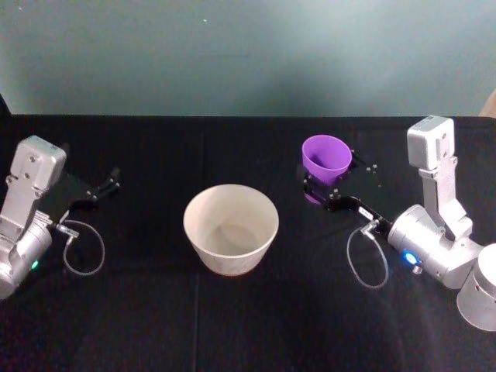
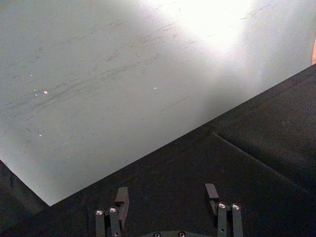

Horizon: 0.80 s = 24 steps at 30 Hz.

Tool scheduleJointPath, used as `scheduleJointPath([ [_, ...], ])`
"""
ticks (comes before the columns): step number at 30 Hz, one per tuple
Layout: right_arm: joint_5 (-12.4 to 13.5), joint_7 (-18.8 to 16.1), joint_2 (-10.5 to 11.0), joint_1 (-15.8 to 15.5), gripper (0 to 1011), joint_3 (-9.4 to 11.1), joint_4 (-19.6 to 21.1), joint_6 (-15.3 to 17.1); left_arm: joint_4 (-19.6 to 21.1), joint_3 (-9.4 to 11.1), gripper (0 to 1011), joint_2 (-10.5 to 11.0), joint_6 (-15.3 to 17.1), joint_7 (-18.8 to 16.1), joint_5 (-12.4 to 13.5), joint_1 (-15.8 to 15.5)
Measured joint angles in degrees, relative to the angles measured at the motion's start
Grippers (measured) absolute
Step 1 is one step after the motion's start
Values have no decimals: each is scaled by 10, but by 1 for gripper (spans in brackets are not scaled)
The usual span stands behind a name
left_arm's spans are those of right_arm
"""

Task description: Pick up the cup and pour the mung beans from the cup into the bowl.

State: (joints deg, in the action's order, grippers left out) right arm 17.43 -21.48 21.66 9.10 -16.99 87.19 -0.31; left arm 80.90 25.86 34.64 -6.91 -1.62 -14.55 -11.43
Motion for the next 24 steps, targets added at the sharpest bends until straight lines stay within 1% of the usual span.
scheduleJointPath([
  [24, 0, 0, 0, 0, 729, 0, 0, 0, 0, 0, 1000, 0, 0, 0, 0, 0],
])
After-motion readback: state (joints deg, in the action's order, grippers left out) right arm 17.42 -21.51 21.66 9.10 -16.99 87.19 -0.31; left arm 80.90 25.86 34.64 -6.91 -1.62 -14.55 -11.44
